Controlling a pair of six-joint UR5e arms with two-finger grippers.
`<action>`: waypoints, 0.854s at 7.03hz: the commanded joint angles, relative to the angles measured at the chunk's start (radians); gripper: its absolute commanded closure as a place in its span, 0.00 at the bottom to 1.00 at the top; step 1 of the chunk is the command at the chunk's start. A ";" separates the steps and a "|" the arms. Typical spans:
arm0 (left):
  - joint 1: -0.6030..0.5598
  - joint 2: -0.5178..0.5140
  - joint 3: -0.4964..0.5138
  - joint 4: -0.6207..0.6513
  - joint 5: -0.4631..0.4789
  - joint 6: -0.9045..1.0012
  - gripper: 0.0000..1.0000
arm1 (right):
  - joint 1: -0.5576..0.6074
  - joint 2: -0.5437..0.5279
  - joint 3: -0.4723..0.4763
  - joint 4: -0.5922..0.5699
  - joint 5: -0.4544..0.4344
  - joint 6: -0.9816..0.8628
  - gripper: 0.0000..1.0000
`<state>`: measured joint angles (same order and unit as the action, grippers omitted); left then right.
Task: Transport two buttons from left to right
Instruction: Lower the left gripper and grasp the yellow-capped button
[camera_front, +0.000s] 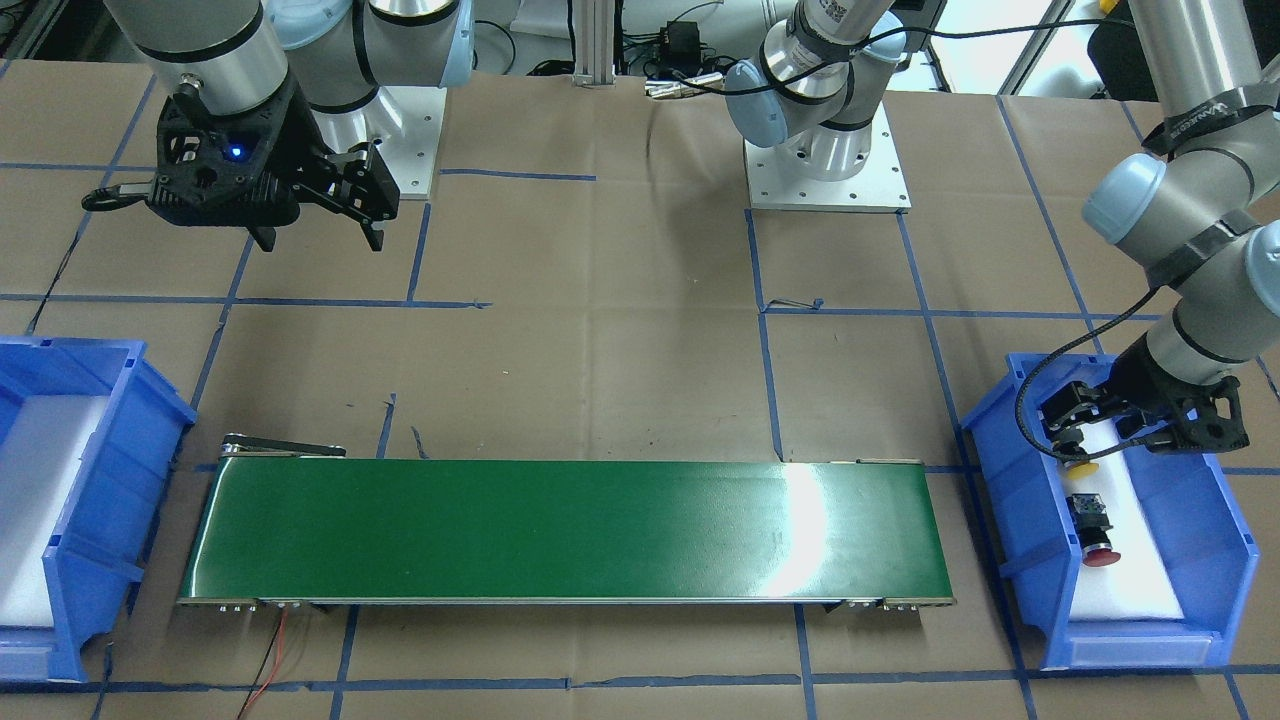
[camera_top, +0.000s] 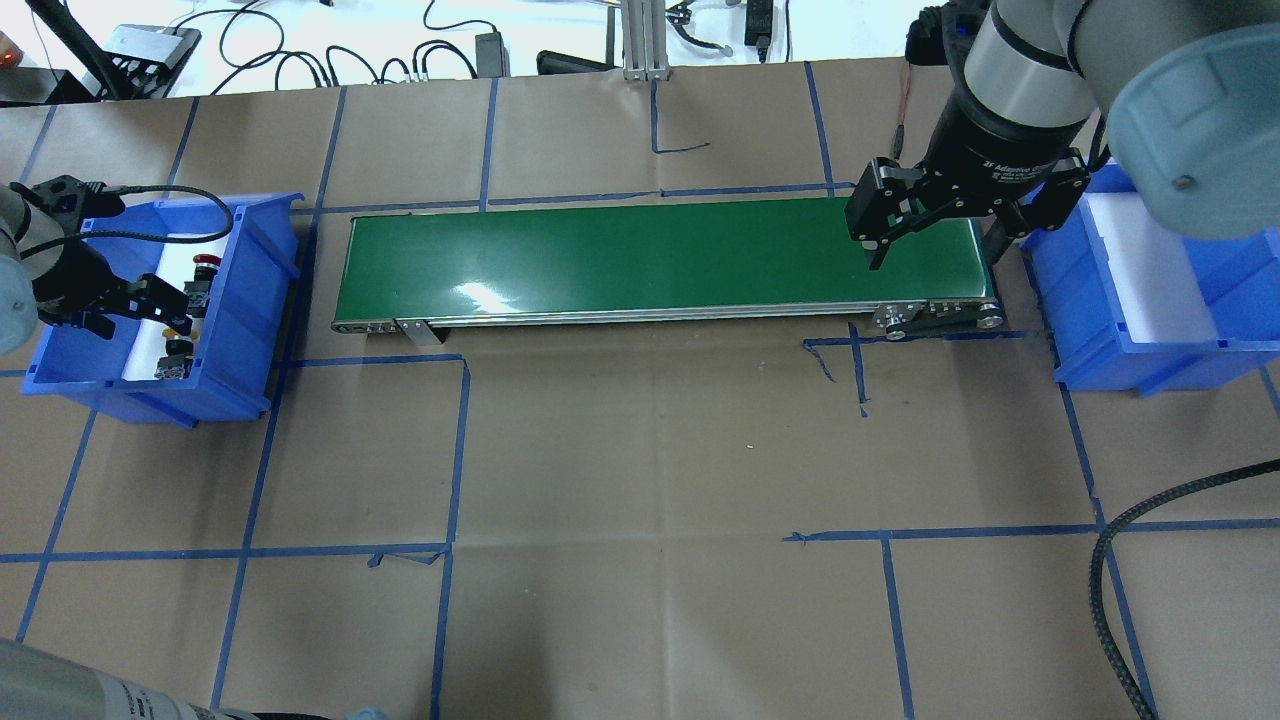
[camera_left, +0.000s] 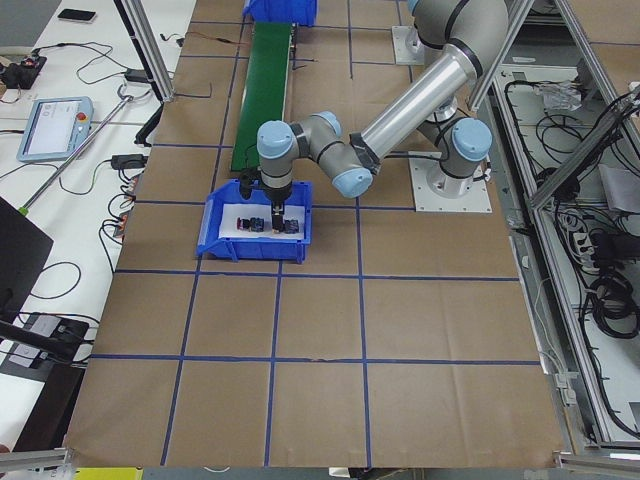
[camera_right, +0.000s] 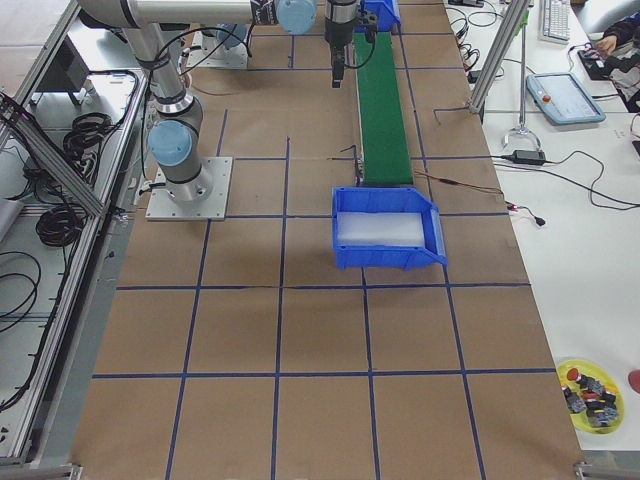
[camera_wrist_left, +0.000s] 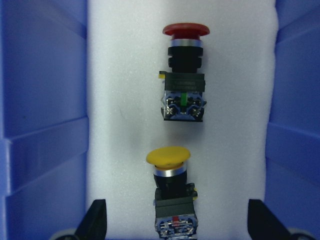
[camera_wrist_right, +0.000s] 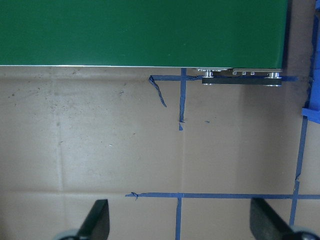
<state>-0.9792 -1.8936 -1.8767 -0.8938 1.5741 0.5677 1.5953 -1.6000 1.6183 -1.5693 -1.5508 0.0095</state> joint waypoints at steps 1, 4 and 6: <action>0.005 -0.065 -0.033 0.096 0.001 0.001 0.00 | 0.000 0.000 0.000 0.000 0.000 0.000 0.00; 0.002 -0.073 -0.032 0.107 0.001 0.000 0.04 | 0.000 0.000 0.000 0.000 0.000 0.001 0.00; 0.000 -0.067 -0.021 0.102 0.003 -0.006 0.69 | 0.000 0.002 0.002 0.000 0.000 0.001 0.00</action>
<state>-0.9781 -1.9629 -1.9049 -0.7884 1.5754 0.5659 1.5953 -1.5989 1.6194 -1.5693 -1.5509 0.0106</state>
